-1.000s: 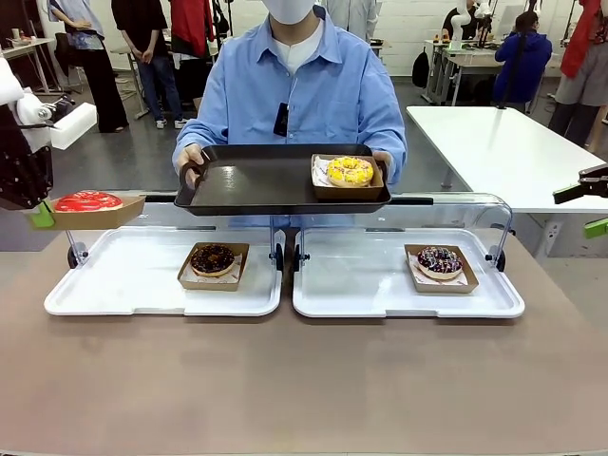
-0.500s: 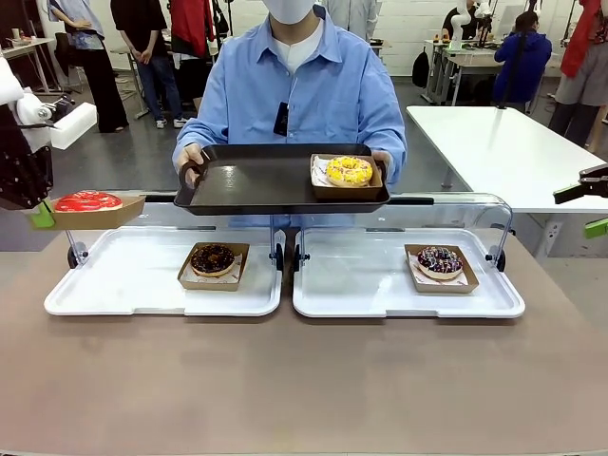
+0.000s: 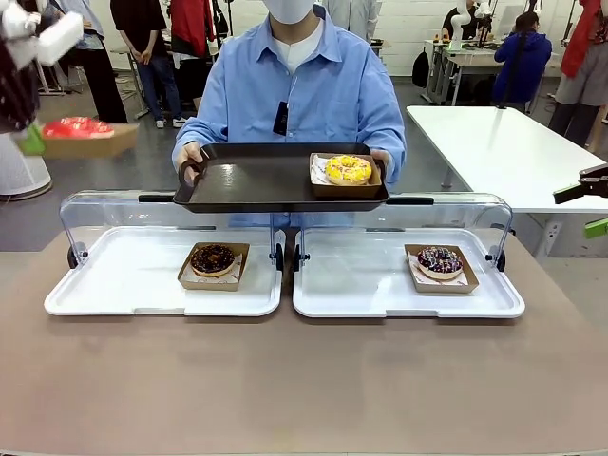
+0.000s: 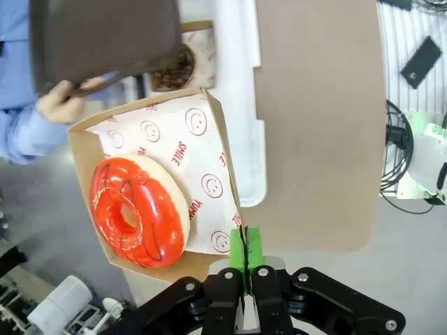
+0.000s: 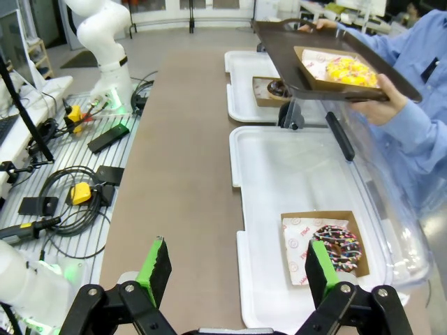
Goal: Provide the desired donut to the person.
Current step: Place the picked Paper togo box onto the Handle tray extended by the person.
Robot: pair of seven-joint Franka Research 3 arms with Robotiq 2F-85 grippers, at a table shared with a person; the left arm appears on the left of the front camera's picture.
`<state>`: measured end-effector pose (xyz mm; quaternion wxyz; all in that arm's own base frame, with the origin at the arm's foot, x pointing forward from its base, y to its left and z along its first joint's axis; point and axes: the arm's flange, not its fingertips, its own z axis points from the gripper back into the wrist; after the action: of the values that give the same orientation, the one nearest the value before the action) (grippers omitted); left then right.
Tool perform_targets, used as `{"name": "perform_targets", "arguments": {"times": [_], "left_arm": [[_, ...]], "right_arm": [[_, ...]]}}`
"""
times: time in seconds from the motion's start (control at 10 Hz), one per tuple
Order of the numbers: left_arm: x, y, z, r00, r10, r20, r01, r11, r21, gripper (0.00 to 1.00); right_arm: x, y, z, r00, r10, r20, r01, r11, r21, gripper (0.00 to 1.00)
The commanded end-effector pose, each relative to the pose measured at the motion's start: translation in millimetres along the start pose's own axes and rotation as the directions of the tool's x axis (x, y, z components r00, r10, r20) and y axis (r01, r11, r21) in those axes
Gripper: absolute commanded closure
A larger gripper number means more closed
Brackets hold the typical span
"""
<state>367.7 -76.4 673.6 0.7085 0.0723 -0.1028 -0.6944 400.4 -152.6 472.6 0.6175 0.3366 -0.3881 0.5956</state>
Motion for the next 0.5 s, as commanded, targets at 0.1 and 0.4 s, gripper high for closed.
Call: {"name": "perform_targets", "arguments": {"times": [0.1, 0.4], "left_arm": [[62, 53, 11, 0.984, -0.135, 0.116, 0.126, 0.988, 0.084, 0.99], [122, 110, -20, 0.98, -0.152, 0.128, 0.134, 0.981, 0.137, 0.99]], "right_arm": [[0, 2, 1, 1.0, 0.004, -0.003, -0.004, 1.0, 0.005, 0.0], [0, 2, 1, 1.0, 0.004, -0.003, -0.004, 1.0, 0.005, 0.0]]}}
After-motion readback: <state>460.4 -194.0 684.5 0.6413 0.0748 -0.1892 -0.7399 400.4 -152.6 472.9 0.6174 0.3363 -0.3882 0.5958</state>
